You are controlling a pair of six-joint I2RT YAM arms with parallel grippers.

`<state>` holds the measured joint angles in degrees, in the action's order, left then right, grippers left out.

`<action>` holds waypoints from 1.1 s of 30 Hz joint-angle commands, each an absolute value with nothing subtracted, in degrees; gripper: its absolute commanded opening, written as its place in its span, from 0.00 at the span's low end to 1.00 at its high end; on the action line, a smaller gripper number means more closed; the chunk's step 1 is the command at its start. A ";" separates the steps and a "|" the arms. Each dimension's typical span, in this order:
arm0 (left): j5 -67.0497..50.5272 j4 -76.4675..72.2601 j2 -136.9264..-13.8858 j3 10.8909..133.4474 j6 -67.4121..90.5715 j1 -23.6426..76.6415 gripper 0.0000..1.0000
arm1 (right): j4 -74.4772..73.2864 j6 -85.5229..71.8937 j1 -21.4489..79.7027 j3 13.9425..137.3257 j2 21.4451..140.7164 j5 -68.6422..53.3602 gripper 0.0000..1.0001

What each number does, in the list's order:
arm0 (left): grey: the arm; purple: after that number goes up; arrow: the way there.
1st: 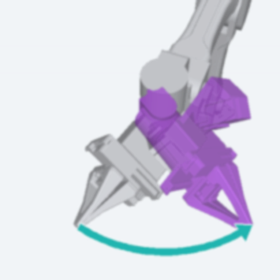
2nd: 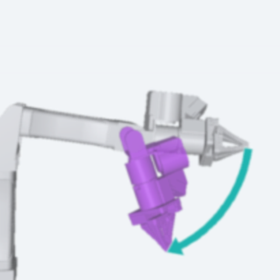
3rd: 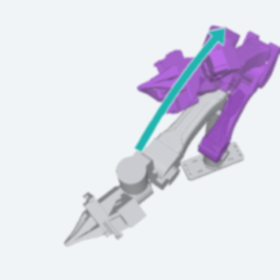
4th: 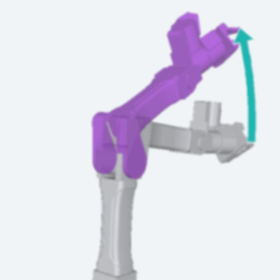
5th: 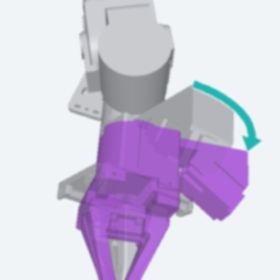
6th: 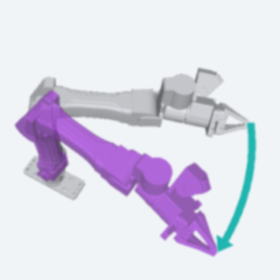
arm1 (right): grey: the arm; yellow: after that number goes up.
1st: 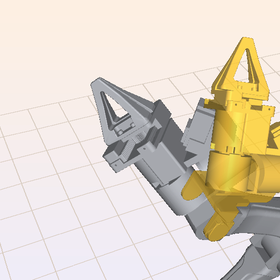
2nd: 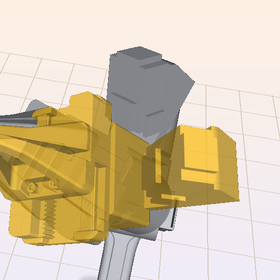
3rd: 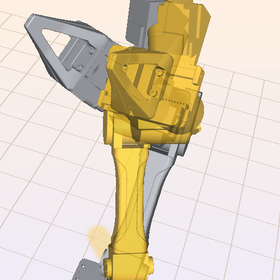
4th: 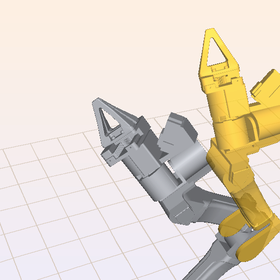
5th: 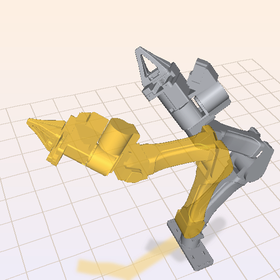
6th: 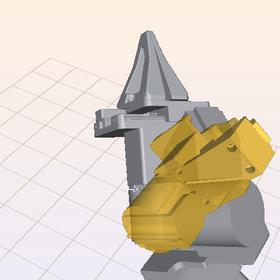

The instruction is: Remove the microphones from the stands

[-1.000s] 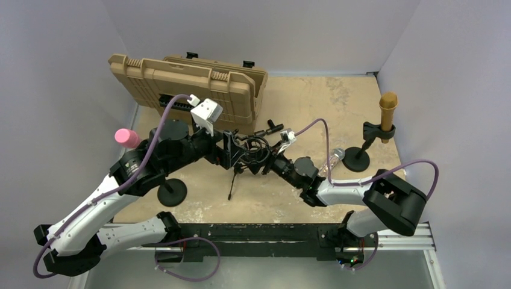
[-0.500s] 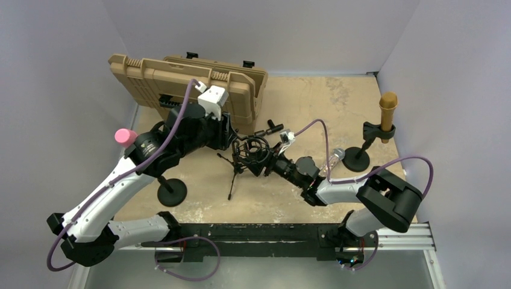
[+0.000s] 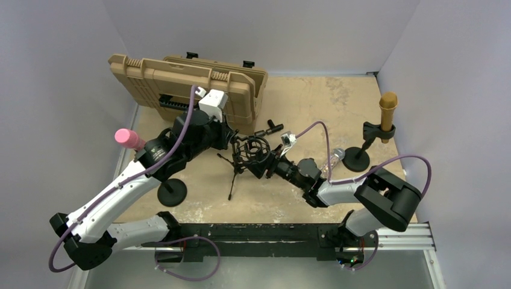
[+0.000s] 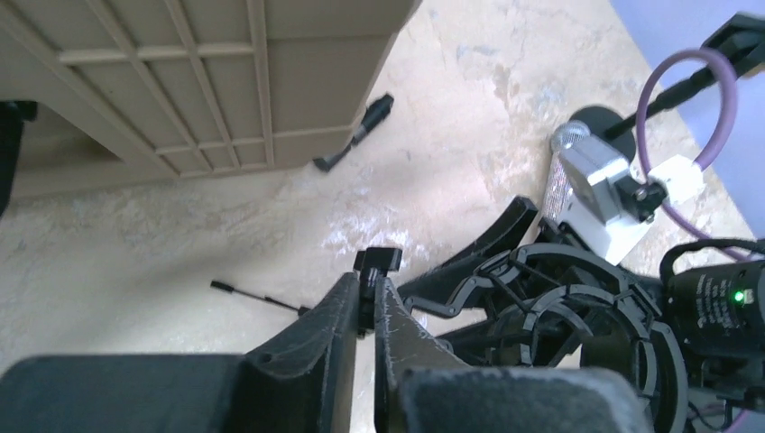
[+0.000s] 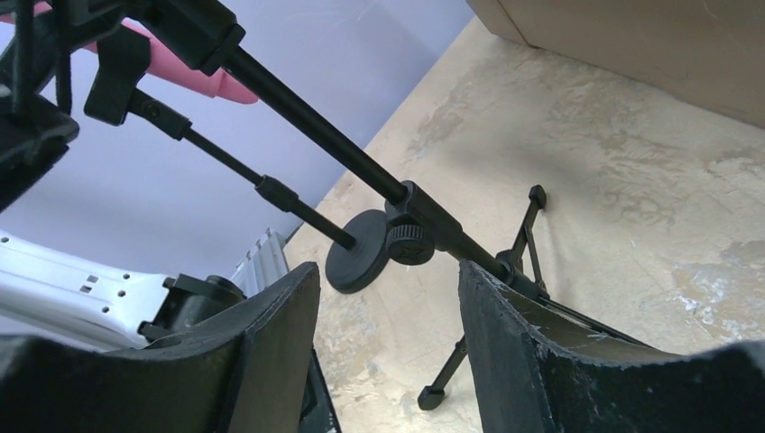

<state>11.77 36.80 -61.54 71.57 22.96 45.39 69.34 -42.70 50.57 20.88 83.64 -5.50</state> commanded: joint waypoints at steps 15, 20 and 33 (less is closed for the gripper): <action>9.56 37.35 -59.59 56.26 26.80 45.17 0.00 | 53.24 -45.30 47.84 22.93 77.75 9.34 0.57; 10.89 38.75 -59.88 60.91 24.66 45.14 0.02 | 41.44 -48.83 47.82 27.83 76.49 15.97 0.56; 0.90 44.30 -59.92 83.99 18.89 45.09 0.65 | 30.22 -41.07 47.89 36.80 66.57 27.02 0.56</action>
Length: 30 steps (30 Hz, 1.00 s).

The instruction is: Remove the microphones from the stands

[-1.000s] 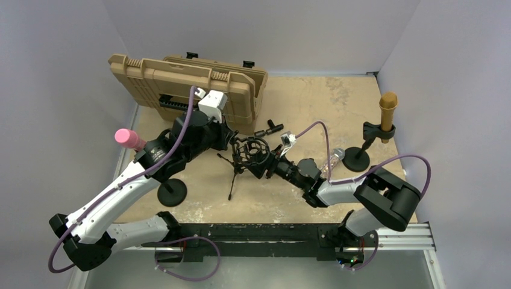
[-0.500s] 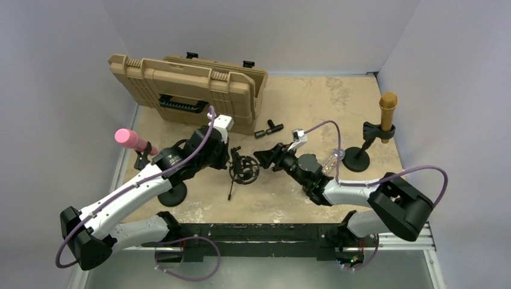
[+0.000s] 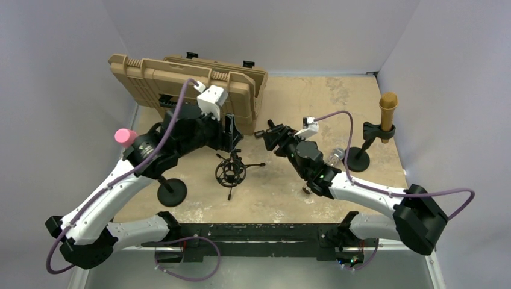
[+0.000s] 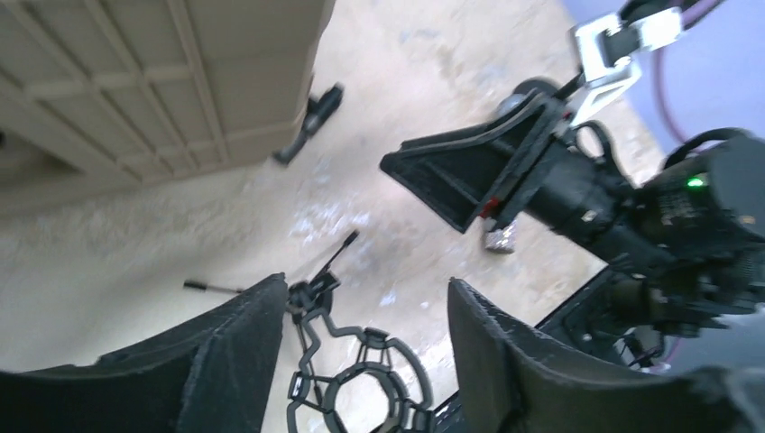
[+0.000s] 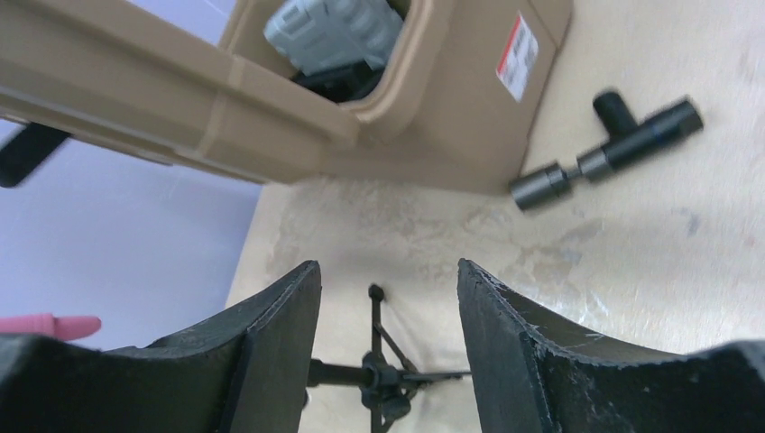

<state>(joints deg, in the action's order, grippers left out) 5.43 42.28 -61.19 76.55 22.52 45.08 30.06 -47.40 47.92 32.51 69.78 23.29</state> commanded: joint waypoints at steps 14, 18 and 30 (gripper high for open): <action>7.24 57.77 -47.72 98.80 10.62 45.15 0.82 | 52.60 -21.22 56.55 43.58 67.92 9.10 0.81; 21.94 63.50 -43.63 100.31 10.77 45.15 0.82 | 56.00 -20.22 60.36 46.75 72.15 6.43 0.87; 44.29 69.93 -34.93 94.13 13.73 45.15 0.82 | 58.83 -21.74 62.53 51.59 80.60 0.50 0.87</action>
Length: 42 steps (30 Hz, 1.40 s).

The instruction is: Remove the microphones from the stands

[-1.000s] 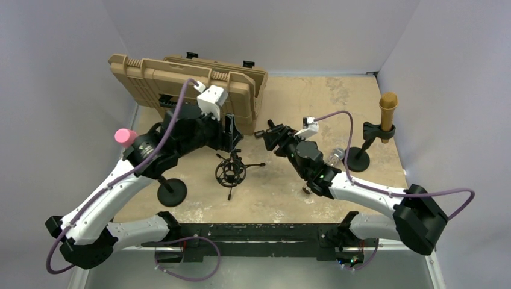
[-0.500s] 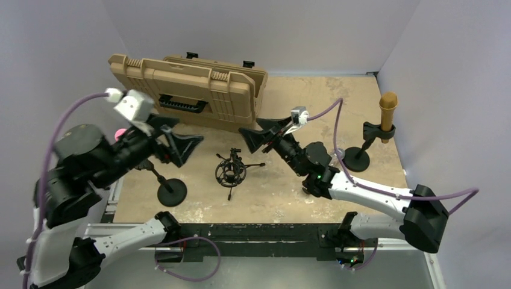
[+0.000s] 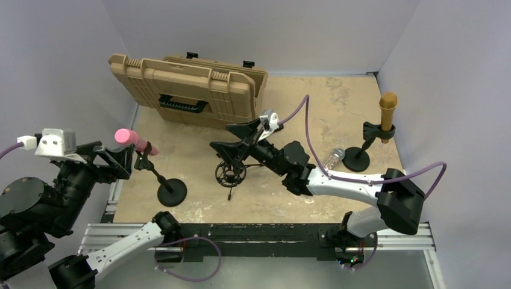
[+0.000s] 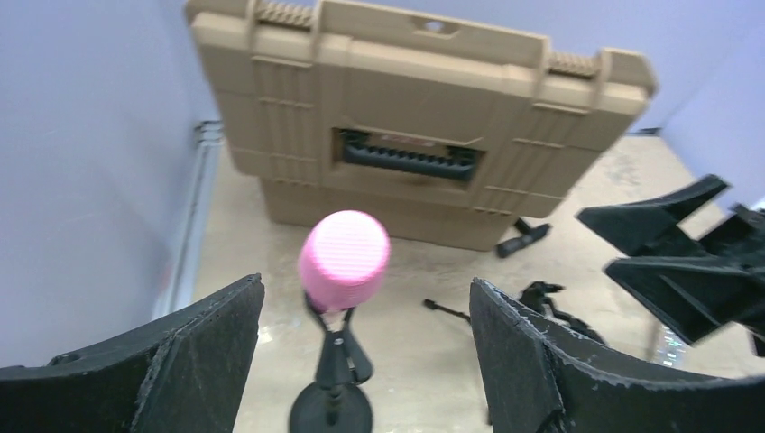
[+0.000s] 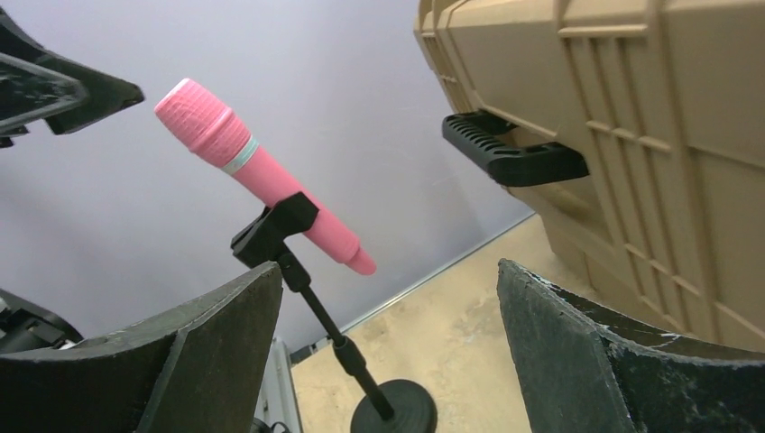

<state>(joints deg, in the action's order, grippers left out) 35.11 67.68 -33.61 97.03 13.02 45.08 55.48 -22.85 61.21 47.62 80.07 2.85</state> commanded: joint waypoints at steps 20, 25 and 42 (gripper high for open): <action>58.39 61.25 -43.13 82.38 17.52 45.09 0.29 | 55.48 -19.47 73.31 56.49 83.58 16.49 0.88; 61.02 64.09 -44.77 85.00 20.99 45.09 0.06 | 53.76 -16.88 75.85 61.73 89.32 21.75 0.88; 65.61 71.33 -54.09 92.27 42.55 45.15 0.00 | 57.68 -11.06 84.44 71.99 102.48 33.11 0.90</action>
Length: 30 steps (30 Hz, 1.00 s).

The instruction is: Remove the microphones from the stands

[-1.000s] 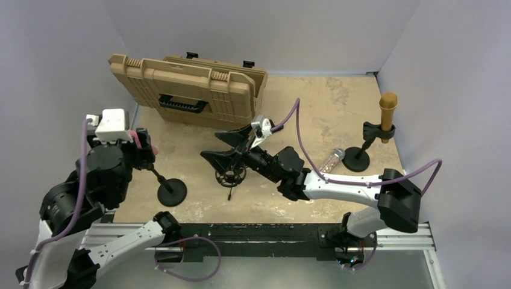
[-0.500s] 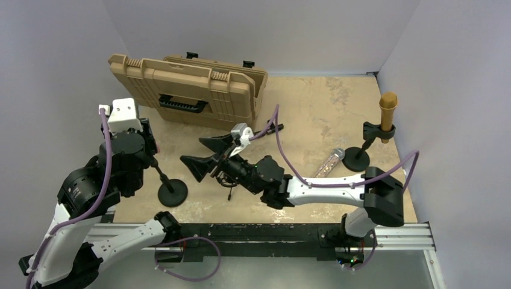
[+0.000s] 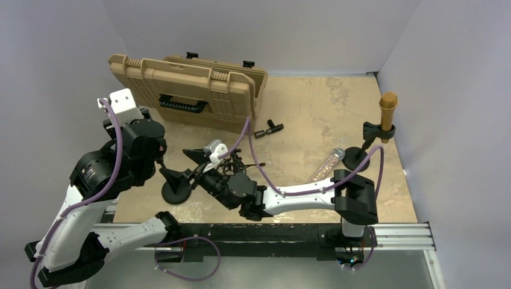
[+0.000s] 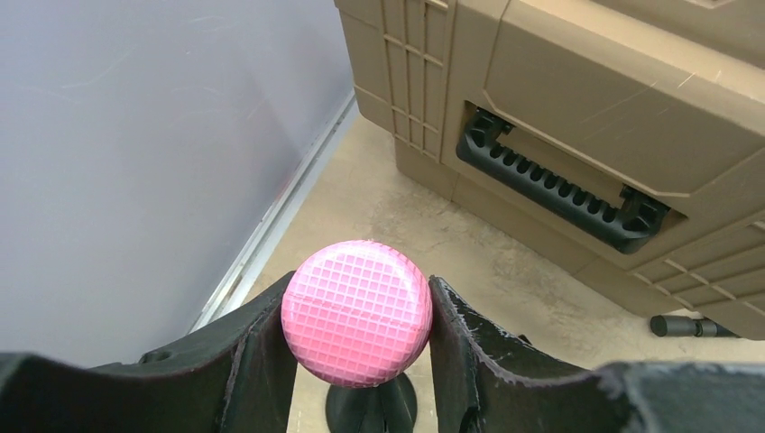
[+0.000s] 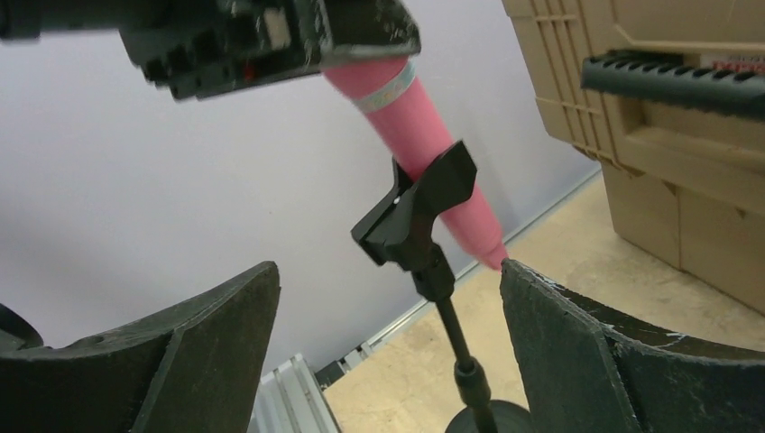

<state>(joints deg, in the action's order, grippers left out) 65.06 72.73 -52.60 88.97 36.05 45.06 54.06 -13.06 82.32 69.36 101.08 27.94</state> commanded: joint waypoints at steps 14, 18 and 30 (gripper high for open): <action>61.19 79.55 -55.52 93.66 54.92 45.20 0.00 | 61.55 -6.85 86.62 80.82 113.65 45.72 0.90; 62.24 78.17 -53.25 91.51 54.50 45.18 0.00 | 65.38 -2.44 86.53 84.04 116.47 46.68 0.87; 62.11 75.73 -53.25 90.96 51.86 45.24 0.00 | 70.03 7.65 86.09 89.44 121.76 44.34 0.75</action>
